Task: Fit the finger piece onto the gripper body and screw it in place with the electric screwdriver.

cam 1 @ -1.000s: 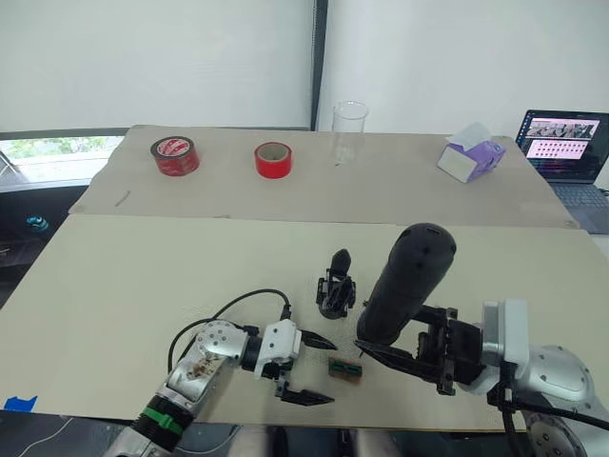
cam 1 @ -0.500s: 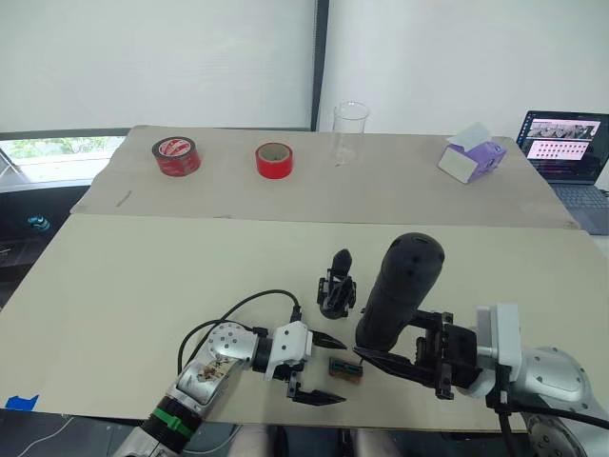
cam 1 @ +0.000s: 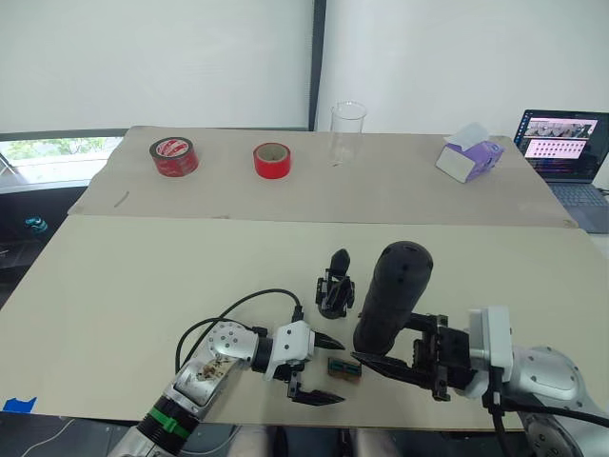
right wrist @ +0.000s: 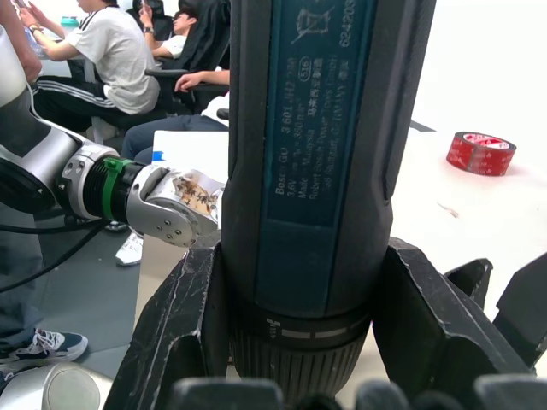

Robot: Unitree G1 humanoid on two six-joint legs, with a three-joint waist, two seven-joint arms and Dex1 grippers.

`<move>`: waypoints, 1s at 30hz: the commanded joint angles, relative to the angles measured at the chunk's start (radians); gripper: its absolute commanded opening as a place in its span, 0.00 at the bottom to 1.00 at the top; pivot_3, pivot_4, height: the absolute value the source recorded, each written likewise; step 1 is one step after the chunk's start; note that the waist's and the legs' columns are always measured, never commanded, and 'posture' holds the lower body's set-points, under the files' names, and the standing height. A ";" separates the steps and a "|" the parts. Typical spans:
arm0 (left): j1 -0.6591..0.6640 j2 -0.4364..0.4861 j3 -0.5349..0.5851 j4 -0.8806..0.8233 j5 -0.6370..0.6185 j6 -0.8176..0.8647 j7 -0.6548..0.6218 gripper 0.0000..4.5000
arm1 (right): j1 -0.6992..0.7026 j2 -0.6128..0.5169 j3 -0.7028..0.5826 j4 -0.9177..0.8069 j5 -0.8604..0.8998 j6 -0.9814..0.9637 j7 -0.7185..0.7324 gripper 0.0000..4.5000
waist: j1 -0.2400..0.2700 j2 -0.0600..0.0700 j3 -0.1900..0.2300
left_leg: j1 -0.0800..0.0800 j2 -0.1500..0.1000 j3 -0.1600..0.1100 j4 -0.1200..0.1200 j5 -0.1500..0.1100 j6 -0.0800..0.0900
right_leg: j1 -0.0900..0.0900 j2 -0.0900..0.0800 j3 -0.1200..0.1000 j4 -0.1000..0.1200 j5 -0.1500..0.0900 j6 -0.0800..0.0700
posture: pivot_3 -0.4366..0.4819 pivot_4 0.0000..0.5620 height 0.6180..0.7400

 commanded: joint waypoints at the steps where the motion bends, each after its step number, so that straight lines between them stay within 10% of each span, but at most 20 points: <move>1: 0.003 0.006 -0.004 -0.003 -0.005 0.009 0.004 1.00 | -0.012 -0.005 0.000 -0.022 0.009 -0.054 -0.002 0.42 | 0.000 0.000 0.000 | 0.000 0.000 0.000 0.000 0.000 0.000 | 0.000 0.000 0.000 0.000 0.000 0.000 | 0.48 0.27 1.00; 30: 0.015 -0.019 -0.028 0.005 0.013 0.007 0.039 1.00 | -0.010 -0.024 0.027 -0.009 0.014 -0.066 -0.010 0.42 | 0.009 0.000 0.000 | 0.000 0.000 0.000 0.000 0.000 0.000 | 0.000 -0.001 0.000 0.000 0.000 0.000 | 0.48 0.27 1.00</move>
